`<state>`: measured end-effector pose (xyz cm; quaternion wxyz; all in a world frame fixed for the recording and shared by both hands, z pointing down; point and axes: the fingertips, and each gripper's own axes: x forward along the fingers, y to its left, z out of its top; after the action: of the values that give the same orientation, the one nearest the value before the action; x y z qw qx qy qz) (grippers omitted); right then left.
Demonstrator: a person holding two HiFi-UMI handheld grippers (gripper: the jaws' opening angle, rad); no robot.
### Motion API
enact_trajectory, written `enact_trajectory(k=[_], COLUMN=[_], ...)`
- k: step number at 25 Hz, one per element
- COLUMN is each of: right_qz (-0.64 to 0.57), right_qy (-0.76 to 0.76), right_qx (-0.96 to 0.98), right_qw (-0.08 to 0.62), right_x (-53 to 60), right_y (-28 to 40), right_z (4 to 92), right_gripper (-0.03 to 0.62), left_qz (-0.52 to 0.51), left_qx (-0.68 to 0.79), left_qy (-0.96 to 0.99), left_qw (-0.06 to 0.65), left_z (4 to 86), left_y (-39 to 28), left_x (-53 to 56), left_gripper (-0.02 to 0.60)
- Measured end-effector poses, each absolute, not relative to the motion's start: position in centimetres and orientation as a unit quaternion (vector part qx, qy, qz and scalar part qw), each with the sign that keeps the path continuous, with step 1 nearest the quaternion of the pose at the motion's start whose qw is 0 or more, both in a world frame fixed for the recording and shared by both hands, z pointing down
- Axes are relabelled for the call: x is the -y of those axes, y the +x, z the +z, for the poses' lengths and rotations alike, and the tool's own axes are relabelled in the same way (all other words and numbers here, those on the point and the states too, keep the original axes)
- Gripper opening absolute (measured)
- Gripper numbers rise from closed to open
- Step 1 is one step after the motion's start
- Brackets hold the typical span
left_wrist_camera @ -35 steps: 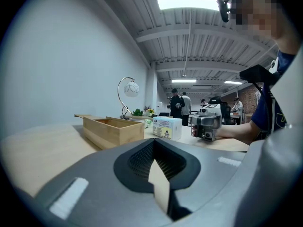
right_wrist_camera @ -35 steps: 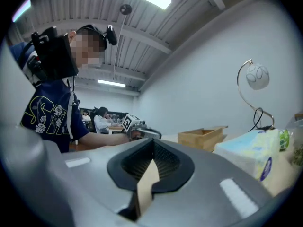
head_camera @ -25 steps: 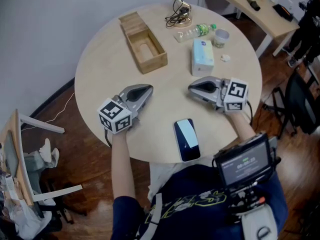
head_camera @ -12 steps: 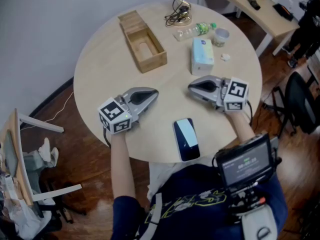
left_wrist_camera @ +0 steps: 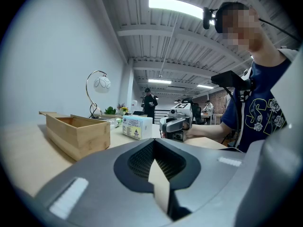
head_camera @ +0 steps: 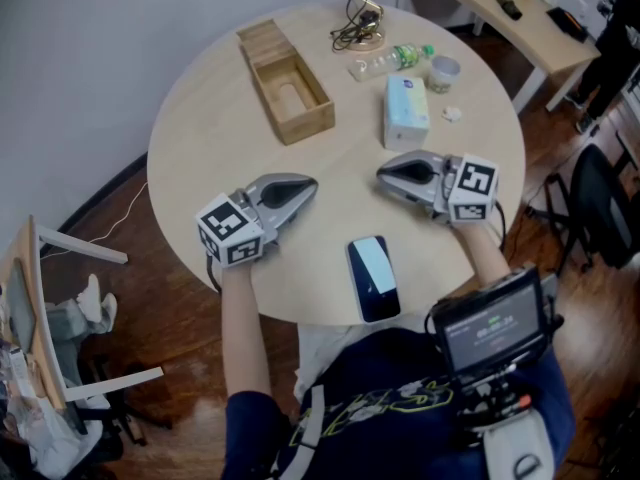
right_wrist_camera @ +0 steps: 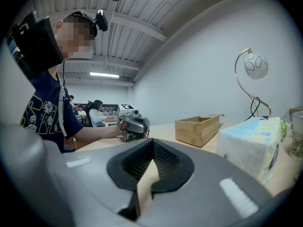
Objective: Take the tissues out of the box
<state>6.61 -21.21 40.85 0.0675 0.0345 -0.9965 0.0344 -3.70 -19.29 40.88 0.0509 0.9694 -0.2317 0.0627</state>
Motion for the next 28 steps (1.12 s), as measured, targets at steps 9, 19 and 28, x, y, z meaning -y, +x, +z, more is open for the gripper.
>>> enact_trajectory(k=[9,19,28], right_qz=[0.031,0.030,0.028], right_qy=[0.032,0.024,0.027], right_qx=[0.996,0.997,0.996], right_qw=[0.071,0.073,0.074], right_x=[21.18,20.83,20.67], right_y=[6.52,6.43,6.05], right_z=[40.96,40.96,40.67], right_gripper=[0.002,0.002,0.002], left_qz=[0.064,0.063,0.062], left_qx=[0.232,0.232,0.232], left_qy=[0.969,0.969,0.969], left_qw=[0.051,0.051,0.051], left_z=[40.98,40.89,40.91], left_y=[-3.81,-3.91,-4.07], left_x=[19.29,19.21,19.12], left_gripper=[0.005,0.005,0.005])
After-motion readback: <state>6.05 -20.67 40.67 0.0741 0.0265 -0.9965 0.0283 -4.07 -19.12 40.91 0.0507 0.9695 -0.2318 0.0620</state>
